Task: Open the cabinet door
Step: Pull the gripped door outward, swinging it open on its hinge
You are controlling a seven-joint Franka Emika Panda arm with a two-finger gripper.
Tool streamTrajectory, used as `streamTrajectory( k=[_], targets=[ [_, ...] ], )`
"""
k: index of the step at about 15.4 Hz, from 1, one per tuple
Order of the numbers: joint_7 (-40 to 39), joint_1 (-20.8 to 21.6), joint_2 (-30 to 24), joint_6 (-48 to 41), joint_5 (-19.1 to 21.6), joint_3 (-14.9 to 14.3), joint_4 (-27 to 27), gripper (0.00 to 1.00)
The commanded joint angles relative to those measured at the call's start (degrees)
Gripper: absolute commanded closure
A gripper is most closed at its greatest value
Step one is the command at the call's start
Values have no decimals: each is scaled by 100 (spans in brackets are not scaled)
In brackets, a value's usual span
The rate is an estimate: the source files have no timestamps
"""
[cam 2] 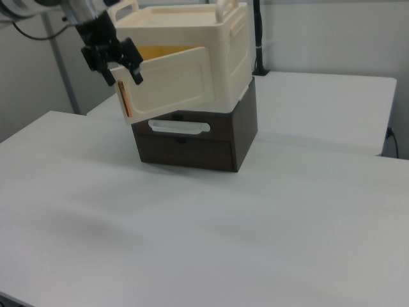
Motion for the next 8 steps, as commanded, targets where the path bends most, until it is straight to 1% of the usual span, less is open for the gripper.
streamTrajectory(
  k=[1, 3, 4, 6, 8],
  targets=[
    [-733, -228, -462, -301, 256, -37, 1, 0],
    [-796, -246, -435, -197, 510, -37, 72, 0],
    [-796, -220, -427, -118, 573, -37, 72, 0],
    [-788, -141, -400, 207, 678, 24, 64, 0],
    [-787, -27, -348, 357, 888, 51, 64, 0]
  ],
)
